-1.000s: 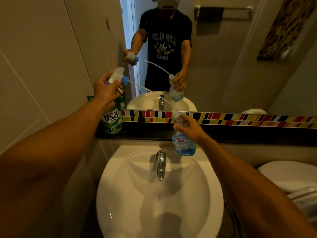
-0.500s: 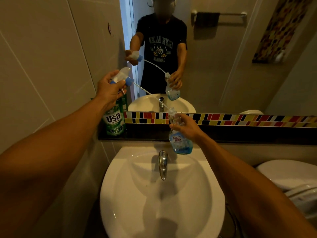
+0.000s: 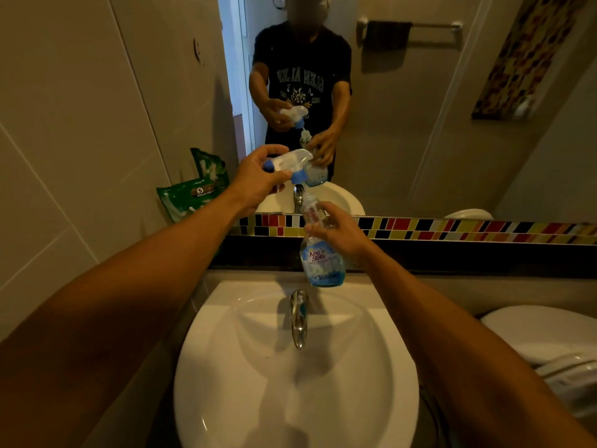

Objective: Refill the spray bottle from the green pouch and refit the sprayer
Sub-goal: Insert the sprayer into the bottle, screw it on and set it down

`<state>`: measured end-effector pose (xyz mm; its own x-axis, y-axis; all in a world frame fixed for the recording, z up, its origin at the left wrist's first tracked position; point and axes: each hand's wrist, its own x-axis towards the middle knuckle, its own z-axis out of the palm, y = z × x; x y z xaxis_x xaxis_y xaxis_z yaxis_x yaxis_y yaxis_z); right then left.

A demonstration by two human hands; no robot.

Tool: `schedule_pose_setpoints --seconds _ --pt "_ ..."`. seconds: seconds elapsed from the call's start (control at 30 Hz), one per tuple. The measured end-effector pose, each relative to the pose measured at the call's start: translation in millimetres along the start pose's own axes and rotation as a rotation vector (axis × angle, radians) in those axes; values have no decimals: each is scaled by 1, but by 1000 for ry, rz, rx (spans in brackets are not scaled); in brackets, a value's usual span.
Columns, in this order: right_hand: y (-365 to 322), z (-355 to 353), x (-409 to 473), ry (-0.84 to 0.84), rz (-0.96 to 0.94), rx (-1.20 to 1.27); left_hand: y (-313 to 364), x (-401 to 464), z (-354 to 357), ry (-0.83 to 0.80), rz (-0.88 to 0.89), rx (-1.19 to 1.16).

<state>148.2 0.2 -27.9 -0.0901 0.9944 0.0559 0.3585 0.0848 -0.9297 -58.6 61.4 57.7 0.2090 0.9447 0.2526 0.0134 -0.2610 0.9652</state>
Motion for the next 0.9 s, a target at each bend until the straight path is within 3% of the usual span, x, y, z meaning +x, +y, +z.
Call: schedule_pose_setpoints --seconds 0.9 --pt "15 -23 31 -50 40 61 -60 26 52 -50 82 19"
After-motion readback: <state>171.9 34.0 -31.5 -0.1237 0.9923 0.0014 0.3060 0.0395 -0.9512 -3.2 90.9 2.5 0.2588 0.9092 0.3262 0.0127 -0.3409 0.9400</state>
